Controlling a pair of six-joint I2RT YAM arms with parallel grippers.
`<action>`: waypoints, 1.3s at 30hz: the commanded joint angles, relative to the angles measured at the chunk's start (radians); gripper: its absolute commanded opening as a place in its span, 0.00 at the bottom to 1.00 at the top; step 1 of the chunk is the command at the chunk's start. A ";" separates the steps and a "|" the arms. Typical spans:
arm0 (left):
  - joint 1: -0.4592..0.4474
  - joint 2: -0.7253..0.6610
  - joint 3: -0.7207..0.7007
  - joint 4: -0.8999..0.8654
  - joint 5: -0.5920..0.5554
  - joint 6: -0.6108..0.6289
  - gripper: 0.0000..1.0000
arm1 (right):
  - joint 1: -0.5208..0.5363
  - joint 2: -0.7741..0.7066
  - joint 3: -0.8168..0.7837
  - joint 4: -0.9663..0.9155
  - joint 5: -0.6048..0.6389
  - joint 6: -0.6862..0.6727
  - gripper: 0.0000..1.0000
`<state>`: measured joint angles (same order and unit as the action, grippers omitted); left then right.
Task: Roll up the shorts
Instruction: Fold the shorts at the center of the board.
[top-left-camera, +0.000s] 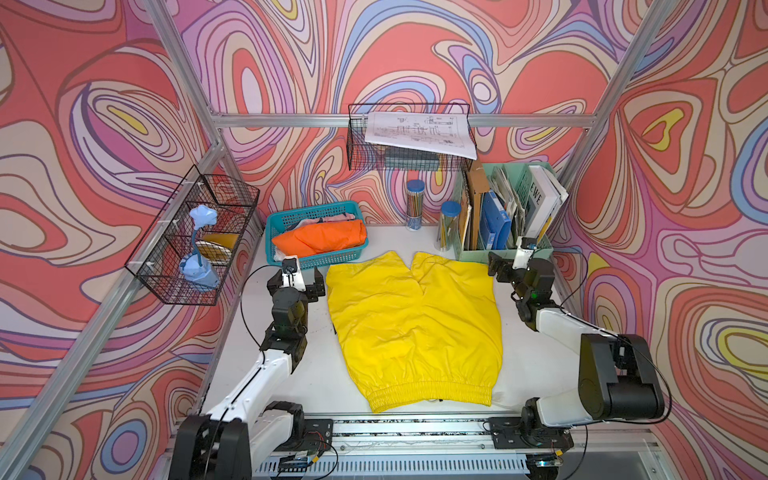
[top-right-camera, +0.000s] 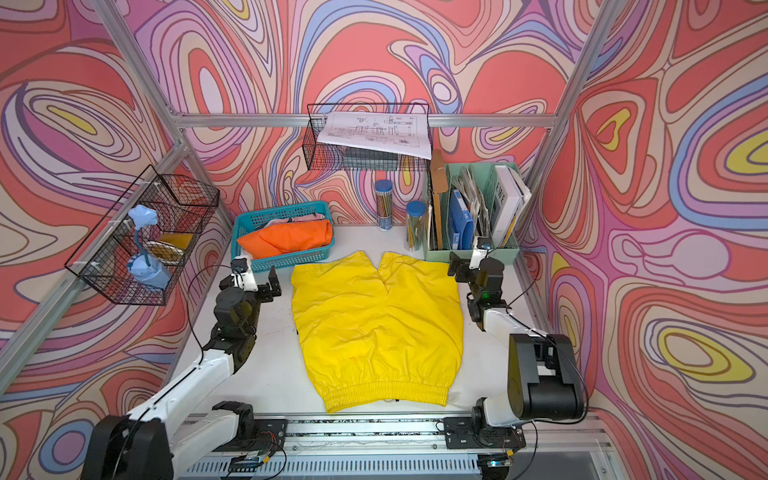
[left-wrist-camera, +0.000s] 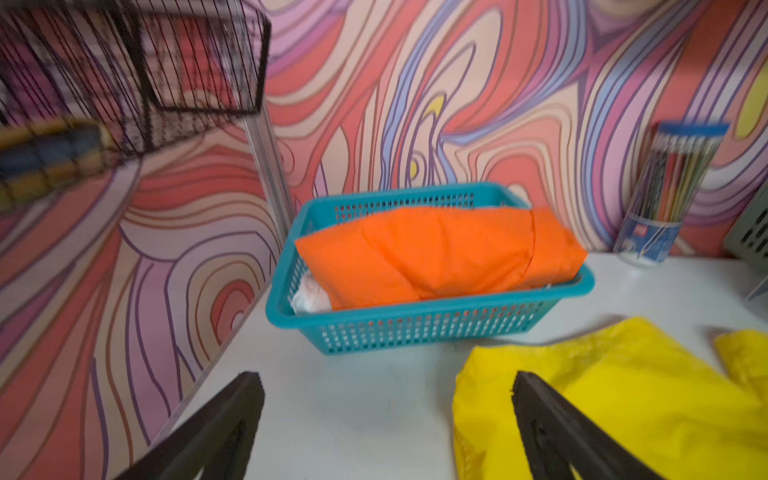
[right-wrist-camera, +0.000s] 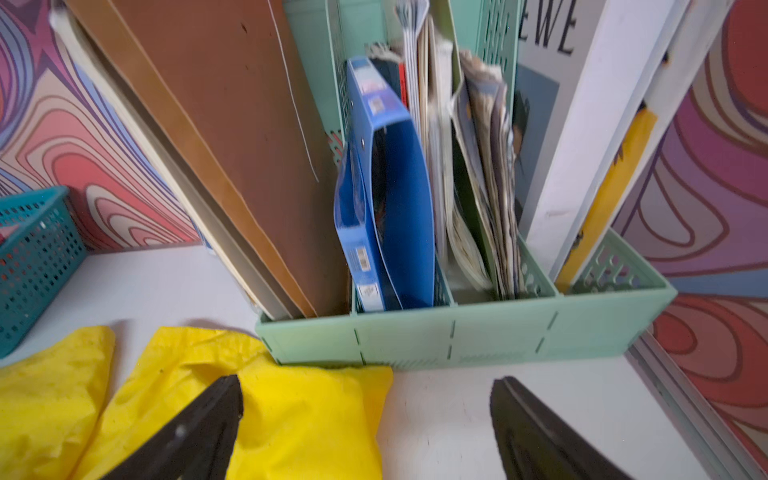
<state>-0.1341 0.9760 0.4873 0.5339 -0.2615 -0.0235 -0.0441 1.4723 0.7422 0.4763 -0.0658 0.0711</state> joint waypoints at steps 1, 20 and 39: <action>-0.035 -0.092 0.113 -0.195 0.056 -0.017 0.99 | 0.003 0.020 0.090 -0.302 -0.025 0.011 0.95; -0.607 0.274 0.484 -0.543 0.357 0.044 0.99 | -0.049 0.266 0.365 -0.694 -0.201 0.042 0.87; -1.029 0.843 0.778 -0.616 0.339 0.002 0.99 | -0.086 0.364 0.414 -0.790 -0.308 0.066 0.78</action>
<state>-1.1461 1.7996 1.2224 -0.0677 0.0834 0.0174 -0.1207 1.8290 1.1339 -0.2932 -0.3504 0.1287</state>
